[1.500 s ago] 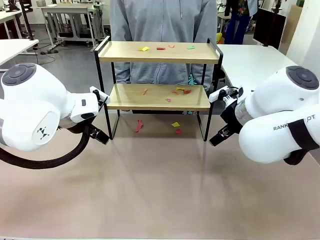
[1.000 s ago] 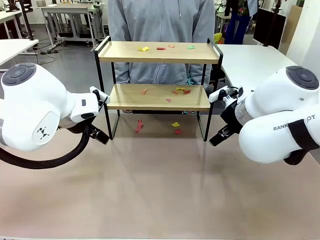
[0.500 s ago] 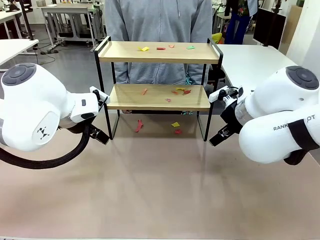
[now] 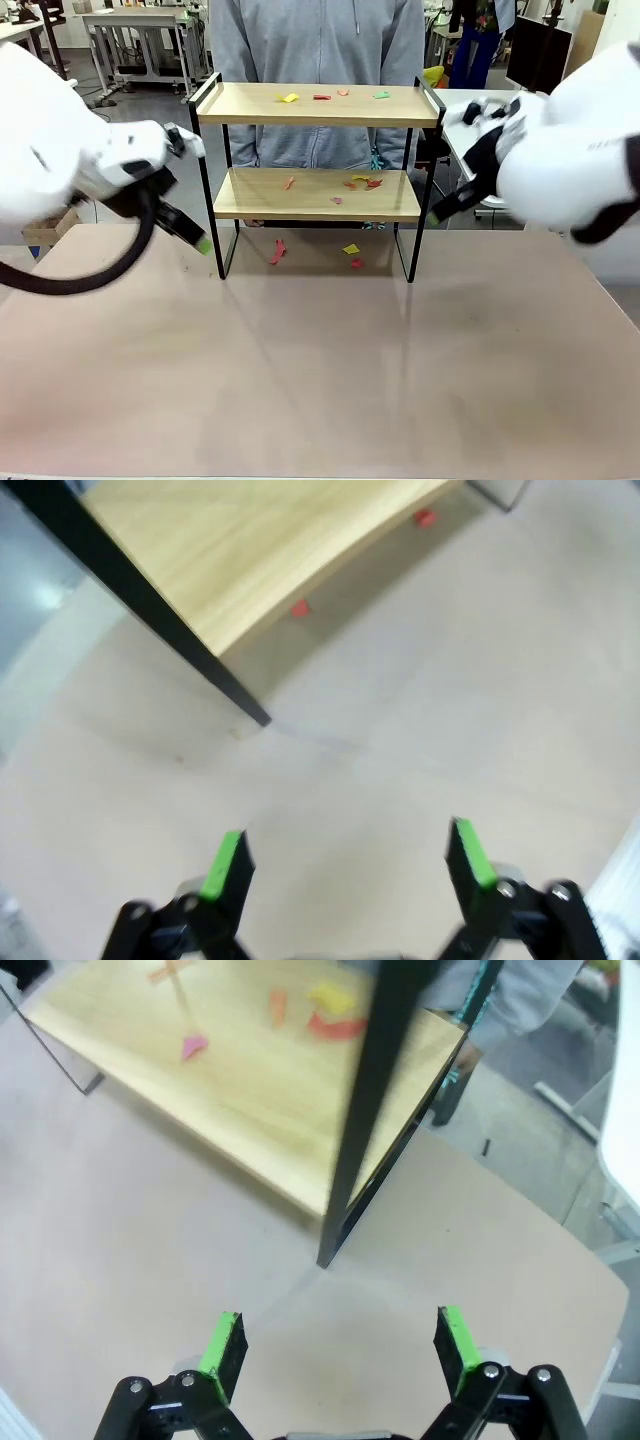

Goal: Clean the shelf.
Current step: Pick up the Duster handed by the human.

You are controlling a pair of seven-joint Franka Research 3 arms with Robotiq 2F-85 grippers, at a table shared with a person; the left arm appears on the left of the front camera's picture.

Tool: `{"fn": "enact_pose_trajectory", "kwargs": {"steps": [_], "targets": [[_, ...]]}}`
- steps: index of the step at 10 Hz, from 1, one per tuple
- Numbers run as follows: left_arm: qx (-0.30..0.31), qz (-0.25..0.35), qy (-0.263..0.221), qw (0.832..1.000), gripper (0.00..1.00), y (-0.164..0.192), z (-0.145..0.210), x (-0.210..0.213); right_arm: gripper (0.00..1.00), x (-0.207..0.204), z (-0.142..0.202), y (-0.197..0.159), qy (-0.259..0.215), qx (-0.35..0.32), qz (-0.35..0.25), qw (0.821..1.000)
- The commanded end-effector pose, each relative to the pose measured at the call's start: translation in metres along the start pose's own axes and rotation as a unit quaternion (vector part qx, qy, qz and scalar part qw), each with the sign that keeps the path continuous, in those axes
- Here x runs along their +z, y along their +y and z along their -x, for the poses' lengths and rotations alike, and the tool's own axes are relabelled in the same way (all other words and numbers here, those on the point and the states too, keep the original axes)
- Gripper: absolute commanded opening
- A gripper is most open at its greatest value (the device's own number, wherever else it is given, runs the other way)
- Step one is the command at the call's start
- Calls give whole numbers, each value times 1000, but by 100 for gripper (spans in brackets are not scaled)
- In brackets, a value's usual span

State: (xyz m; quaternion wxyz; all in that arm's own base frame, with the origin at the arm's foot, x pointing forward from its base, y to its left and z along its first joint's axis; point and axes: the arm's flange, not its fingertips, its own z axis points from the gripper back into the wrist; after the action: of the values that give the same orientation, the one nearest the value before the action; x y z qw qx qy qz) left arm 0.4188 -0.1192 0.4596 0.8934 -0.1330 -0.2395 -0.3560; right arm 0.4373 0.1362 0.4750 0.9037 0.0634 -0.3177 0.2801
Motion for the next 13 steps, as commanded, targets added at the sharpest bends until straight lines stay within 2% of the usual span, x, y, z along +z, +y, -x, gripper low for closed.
{"fn": "enact_pose_trajectory", "kwargs": {"steps": [1, 3, 4, 5, 7, 8, 9, 13], "targets": [[-48, 87, 15, 995, 100, 53, -1, 19, 100, 18, 2, -58, -5, 55, -75, 996], [-136, 179, -28, 974, 100, 98, 11, 36, 100, 21, 9, -123, -52, 98, -125, 986], [-164, 171, -39, 971, 100, 129, 21, 34, 100, 16, 18, -154, -82, 108, -151, 979], [-175, 191, -63, 964, 100, 152, 31, 26, 100, 9, 27, -177, -110, 113, -179, 971], [-231, 202, -110, 945, 100, 174, 50, 15, 100, -12, 46, -212, -158, 135, -208, 956], [-203, 173, -108, 958, 100, 169, 53, 19, 100, -16, 48, -204, -121, 101, -175, 972], [-201, 190, -91, 957, 100, 168, 62, 22, 100, 24, 48, -187, -150, 123, -172, 966], [-201, 190, -91, 957, 100, 168, 62, 22, 100, 24, 48, -187, -150, 123, -172, 966]]}}
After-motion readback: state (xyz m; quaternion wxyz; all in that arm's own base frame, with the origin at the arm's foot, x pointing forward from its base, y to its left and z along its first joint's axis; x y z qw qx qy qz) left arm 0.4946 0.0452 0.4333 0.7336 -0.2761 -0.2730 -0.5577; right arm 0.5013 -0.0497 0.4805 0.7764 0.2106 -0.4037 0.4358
